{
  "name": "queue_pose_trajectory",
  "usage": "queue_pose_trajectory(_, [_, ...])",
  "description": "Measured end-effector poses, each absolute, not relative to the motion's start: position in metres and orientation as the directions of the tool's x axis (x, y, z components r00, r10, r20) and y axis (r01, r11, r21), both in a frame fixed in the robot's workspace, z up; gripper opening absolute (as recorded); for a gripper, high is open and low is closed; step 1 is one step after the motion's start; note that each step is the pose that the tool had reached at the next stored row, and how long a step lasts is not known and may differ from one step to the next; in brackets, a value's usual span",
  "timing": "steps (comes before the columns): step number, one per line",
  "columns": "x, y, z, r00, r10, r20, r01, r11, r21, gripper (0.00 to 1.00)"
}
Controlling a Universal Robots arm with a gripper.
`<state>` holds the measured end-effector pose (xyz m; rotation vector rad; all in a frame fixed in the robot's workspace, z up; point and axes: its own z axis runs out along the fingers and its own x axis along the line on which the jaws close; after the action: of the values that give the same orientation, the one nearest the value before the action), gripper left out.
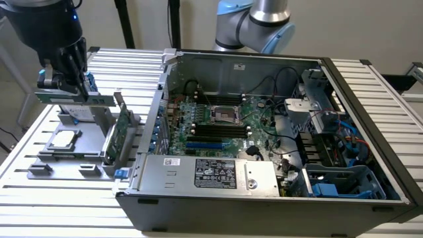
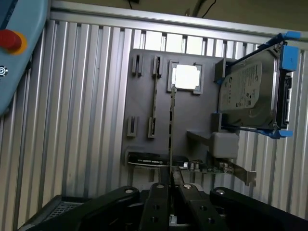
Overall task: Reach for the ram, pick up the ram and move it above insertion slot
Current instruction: 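Pick up the ram and move it above insertion slot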
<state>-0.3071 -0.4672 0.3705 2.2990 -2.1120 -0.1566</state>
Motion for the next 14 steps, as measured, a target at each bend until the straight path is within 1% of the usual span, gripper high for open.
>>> queue_pose_trajectory(4, [-0.291,-0.466,0.372,0.082,-0.995,-0.064,-0.993,-0.087,0.079,0.13])
queue_pose_trajectory(10, [-0.285,-0.456,0.391,0.082,-0.995,-0.064,-0.993,-0.087,0.079,0.13])
queue_pose_trajectory(14, [-0.279,-0.451,0.399,0.082,-0.995,-0.064,-0.993,-0.087,0.079,0.13])
